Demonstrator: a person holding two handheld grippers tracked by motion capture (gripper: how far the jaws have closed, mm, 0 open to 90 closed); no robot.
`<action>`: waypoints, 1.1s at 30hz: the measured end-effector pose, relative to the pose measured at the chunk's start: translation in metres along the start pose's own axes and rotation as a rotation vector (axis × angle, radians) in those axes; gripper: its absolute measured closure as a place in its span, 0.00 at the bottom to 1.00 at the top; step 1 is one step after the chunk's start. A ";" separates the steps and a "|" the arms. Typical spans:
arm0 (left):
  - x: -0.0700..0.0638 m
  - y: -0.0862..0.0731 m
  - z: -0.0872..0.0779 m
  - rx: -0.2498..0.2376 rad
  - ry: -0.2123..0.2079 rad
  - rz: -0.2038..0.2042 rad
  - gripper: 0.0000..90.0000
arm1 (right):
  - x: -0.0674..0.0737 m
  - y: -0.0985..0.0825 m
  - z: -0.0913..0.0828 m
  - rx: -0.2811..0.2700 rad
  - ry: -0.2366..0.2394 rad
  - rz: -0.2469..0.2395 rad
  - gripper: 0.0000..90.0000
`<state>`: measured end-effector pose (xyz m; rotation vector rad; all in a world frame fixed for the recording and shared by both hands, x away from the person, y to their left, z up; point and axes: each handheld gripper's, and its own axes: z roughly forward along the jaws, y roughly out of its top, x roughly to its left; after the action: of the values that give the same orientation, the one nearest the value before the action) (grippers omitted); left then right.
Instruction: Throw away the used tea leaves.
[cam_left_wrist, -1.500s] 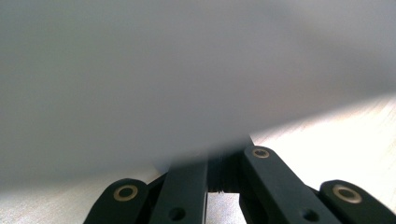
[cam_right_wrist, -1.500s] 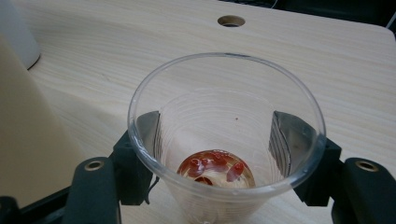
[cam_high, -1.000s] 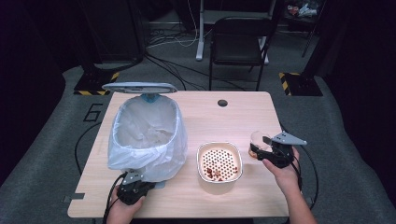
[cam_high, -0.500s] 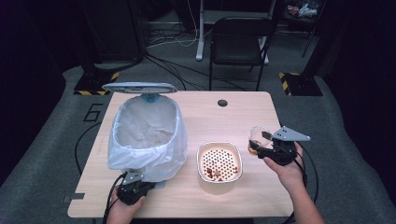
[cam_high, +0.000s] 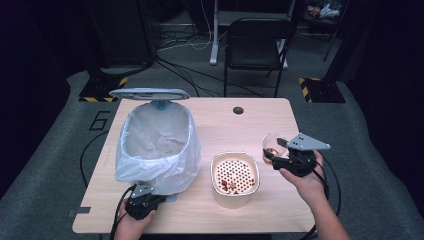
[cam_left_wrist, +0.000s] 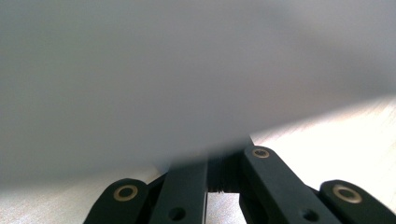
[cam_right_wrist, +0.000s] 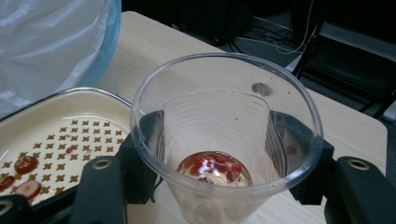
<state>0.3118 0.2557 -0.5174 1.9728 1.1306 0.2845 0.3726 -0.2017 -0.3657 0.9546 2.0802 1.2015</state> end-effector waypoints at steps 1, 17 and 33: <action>0.000 0.000 0.000 0.000 0.000 0.000 1.00 | 0.002 0.002 0.000 0.000 0.000 -0.007 0.42; 0.000 0.000 0.000 0.000 0.001 0.001 1.00 | 0.019 0.016 0.000 0.002 0.015 -0.090 0.42; 0.000 0.000 0.000 0.002 0.001 0.003 1.00 | 0.043 0.026 0.001 -0.001 -0.010 -0.206 0.43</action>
<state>0.3118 0.2557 -0.5172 1.9763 1.1291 0.2856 0.3555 -0.1584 -0.3478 0.7239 2.1113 1.0888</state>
